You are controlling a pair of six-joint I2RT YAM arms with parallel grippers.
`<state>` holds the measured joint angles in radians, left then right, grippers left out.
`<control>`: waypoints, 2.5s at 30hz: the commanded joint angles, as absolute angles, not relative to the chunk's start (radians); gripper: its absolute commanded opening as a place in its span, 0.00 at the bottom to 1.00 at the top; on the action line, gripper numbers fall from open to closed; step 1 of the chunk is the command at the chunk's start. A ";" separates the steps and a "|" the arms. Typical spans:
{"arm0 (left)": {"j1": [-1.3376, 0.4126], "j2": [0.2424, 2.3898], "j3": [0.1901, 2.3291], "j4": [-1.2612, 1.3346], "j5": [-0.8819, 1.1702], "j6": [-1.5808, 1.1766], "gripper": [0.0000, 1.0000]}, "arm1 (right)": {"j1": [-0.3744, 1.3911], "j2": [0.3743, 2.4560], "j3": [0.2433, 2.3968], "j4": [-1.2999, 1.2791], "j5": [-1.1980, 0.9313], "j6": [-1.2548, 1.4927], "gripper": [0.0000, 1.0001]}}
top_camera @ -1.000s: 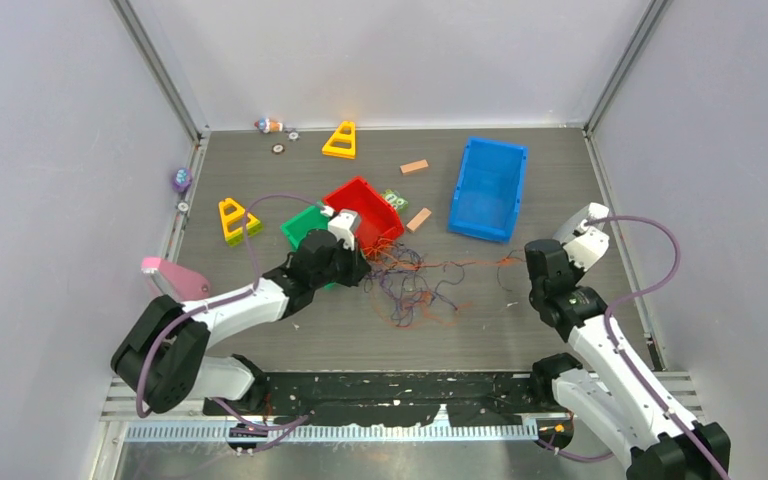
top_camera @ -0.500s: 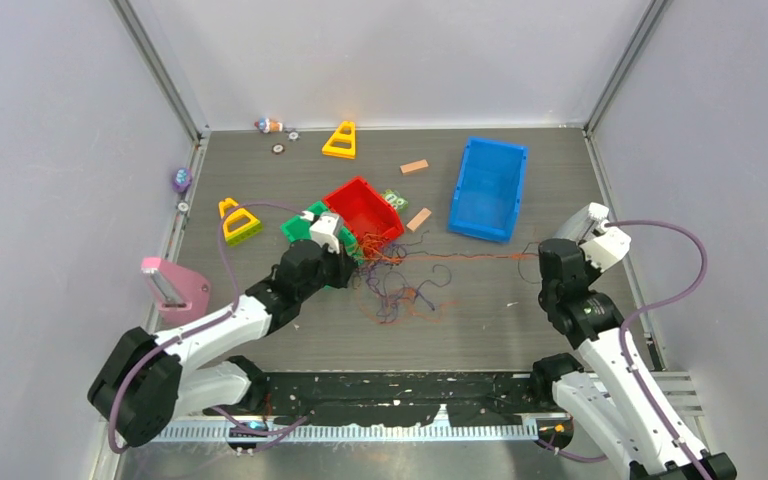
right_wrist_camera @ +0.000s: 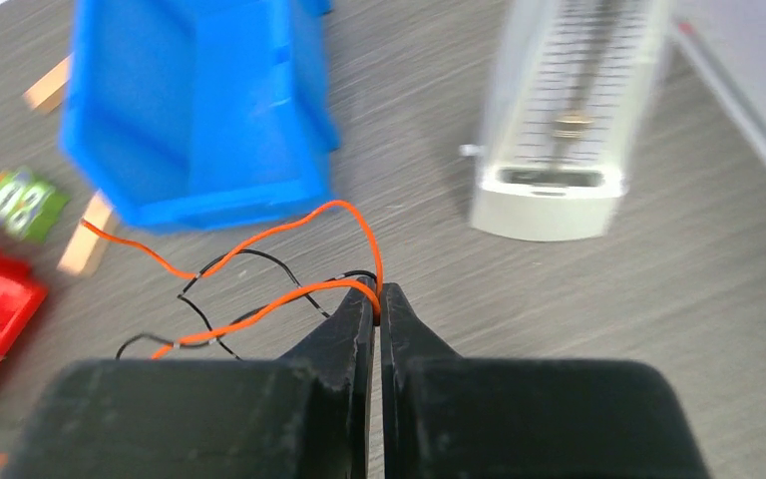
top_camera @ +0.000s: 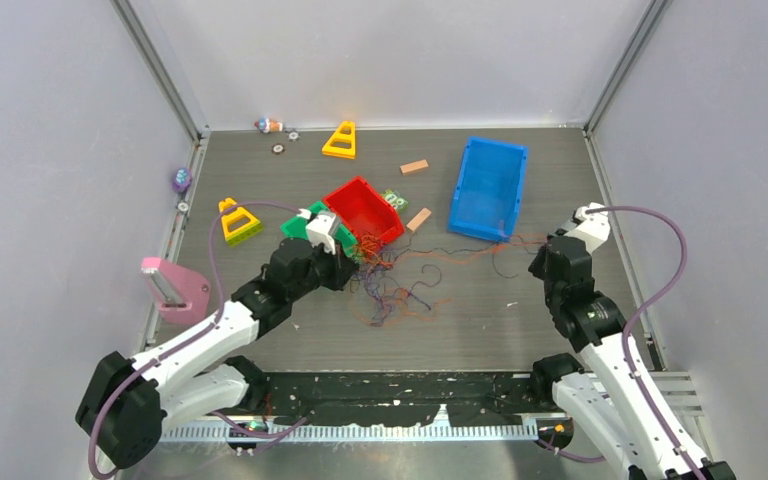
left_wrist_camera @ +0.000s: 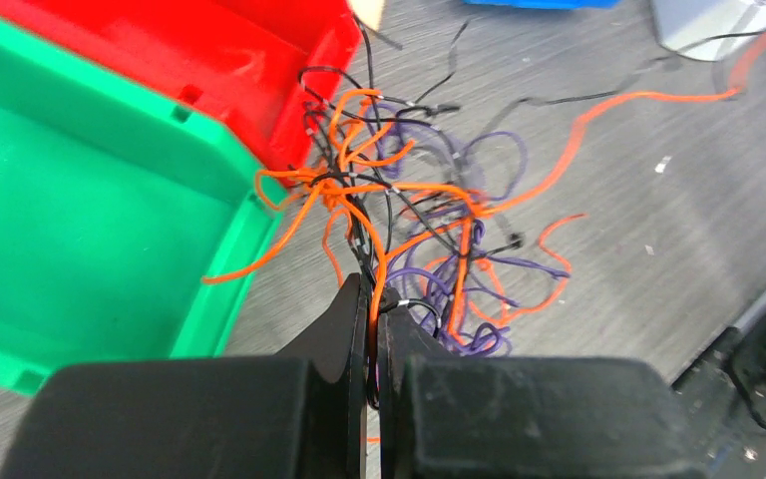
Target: Untangle the cables
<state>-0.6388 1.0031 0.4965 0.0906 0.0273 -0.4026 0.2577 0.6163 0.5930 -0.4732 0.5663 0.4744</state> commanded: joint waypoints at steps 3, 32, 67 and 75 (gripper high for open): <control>-0.631 1.009 0.632 0.057 0.266 -0.378 0.00 | 0.252 0.645 0.584 -0.295 0.115 0.324 0.21; -0.638 1.156 0.961 0.028 0.750 -0.448 0.00 | 0.497 0.895 0.534 0.307 -0.556 0.347 0.96; -0.597 1.009 0.879 -0.316 0.058 -0.381 0.00 | 0.476 0.844 0.535 -0.282 0.582 0.601 0.05; -0.593 0.963 0.863 -0.373 -0.175 -0.428 0.00 | 0.458 0.839 0.555 -0.448 0.812 0.776 0.05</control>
<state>-0.5999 1.0119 0.8684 -0.3538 -0.0071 -0.4088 0.4671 0.8589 0.5022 -0.3397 0.6102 0.6521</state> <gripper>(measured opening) 0.009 0.071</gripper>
